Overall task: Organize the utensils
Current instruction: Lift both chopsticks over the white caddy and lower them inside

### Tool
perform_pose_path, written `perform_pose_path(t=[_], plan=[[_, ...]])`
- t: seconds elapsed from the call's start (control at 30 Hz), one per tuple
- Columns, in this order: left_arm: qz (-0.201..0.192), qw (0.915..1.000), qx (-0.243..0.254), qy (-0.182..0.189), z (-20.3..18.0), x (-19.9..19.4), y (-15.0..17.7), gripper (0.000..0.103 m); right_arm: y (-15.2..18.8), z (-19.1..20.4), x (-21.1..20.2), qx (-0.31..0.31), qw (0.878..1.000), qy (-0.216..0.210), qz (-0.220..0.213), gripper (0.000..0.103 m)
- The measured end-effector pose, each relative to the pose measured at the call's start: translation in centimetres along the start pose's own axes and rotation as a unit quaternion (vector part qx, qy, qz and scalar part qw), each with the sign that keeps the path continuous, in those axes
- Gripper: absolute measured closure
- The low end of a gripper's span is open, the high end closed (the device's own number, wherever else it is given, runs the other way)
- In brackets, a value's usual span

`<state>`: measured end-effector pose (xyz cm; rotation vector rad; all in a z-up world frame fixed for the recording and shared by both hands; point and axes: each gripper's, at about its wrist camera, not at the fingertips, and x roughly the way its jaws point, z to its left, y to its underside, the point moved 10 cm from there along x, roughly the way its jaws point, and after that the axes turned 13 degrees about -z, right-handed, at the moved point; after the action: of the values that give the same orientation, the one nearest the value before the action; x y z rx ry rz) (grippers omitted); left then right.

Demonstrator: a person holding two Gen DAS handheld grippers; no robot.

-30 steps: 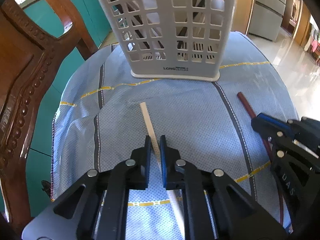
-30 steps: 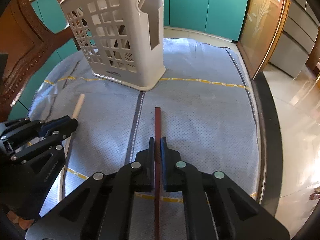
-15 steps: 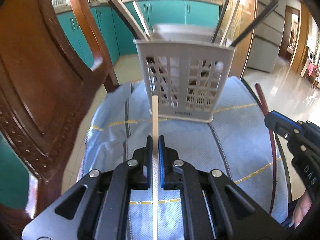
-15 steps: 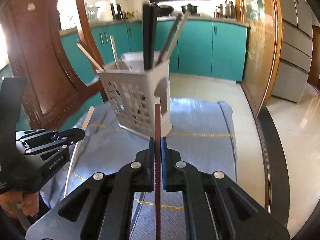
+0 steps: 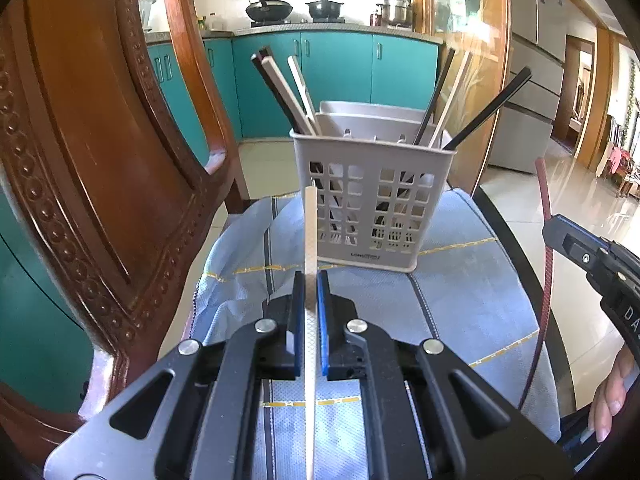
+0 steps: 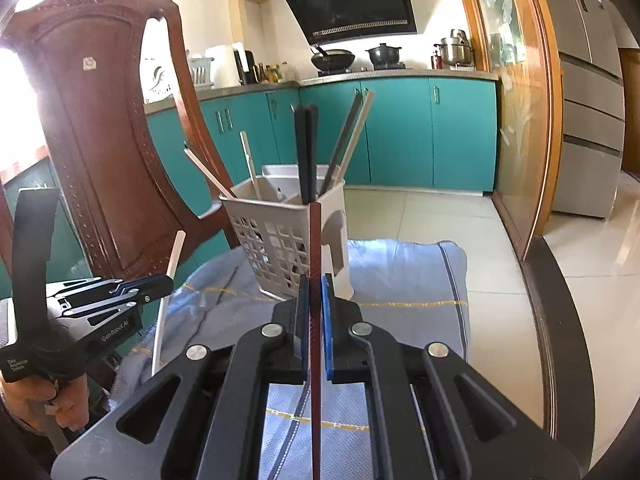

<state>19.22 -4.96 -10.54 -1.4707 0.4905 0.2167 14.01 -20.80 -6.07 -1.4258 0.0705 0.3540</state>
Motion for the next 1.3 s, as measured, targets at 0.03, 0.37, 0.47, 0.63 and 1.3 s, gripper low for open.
perform_pose_path(t=[0.03, 0.37, 0.47, 0.63, 1.3], plan=[[-0.002, 1.0000, -0.003, 0.002, 0.0, -0.3, -0.2, 0.096, -0.3, 0.1, -0.2, 0.002, 1.000, -0.003, -0.003, 0.096], [-0.067, 0.9970, -0.024, 0.029, 0.3, -4.6, -7.3, 0.096, -7.9, 1.6, -1.8, 0.034, 0.997, -0.036, -0.056, 0.096], [-0.090, 0.9945, -0.040, 0.036, 0.9, -5.1, -10.6, 0.096, -11.7, 2.2, -1.1, 0.054, 0.994, -0.052, -0.076, 0.096], [-0.142, 0.9875, -0.062, 0.032, 2.4, -5.2, -17.0, 0.096, -17.8, 2.6, 0.1, 0.062, 0.989, -0.047, -0.129, 0.096], [-0.214, 0.9606, -0.175, 0.029, 4.1, -0.6, -23.8, 0.097, -14.6, -1.6, 9.4, 0.030, 0.994, 0.042, -0.096, 0.096]])
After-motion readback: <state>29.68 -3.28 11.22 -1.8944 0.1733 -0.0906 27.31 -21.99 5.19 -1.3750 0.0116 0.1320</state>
